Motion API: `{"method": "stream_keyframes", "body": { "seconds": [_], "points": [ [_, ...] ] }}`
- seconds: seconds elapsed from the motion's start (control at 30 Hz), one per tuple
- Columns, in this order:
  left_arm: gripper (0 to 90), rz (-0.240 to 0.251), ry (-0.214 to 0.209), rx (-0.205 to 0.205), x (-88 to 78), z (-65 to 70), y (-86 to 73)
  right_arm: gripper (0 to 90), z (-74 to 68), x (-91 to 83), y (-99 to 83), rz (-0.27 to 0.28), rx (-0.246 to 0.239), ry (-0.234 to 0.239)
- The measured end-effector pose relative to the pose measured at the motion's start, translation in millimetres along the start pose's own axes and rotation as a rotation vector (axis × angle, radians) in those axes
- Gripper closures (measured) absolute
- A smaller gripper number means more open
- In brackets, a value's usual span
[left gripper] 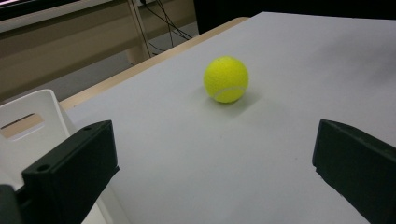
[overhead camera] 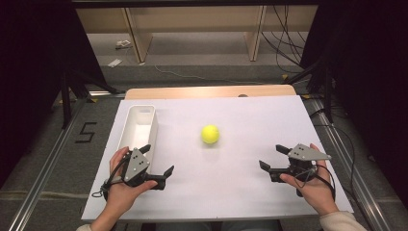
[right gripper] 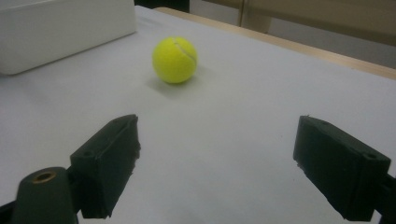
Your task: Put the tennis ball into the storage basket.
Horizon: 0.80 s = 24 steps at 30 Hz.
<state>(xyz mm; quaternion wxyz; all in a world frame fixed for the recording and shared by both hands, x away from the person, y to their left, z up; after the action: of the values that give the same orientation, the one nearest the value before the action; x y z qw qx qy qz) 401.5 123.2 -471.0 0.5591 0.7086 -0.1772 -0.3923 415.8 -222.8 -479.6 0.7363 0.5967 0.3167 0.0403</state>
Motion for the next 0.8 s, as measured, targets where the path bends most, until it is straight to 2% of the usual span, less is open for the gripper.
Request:
{"method": "stream_keyframes", "body": {
  "seconds": [0.37, 0.8],
  "points": [
    [0.0, 0.003, 0.000, 0.004, -1.5, 0.3, 0.6, 15.4, -0.8, 0.3, 2.1, 0.006, -0.003, -0.007],
    [0.0, 0.004, 0.000, 0.004, -1.5, 1.0, 1.2, 15.7, -5.0, 10.1, 11.9, 0.025, 0.002, -0.009]
  ]
}}
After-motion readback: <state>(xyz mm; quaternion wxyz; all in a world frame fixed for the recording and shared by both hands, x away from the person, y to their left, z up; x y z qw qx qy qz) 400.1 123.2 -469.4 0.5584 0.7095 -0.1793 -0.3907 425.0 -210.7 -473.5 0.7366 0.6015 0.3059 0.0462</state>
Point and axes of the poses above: each handheld gripper's, and its own axes: x roughly forward along the jaws, y roughly out of its top, z roughly to its right, the point moved 10 cm from there along x, roughly forward along the jaws, and after that the axes turned 11 degrees about -y, right-handed, at the moved point
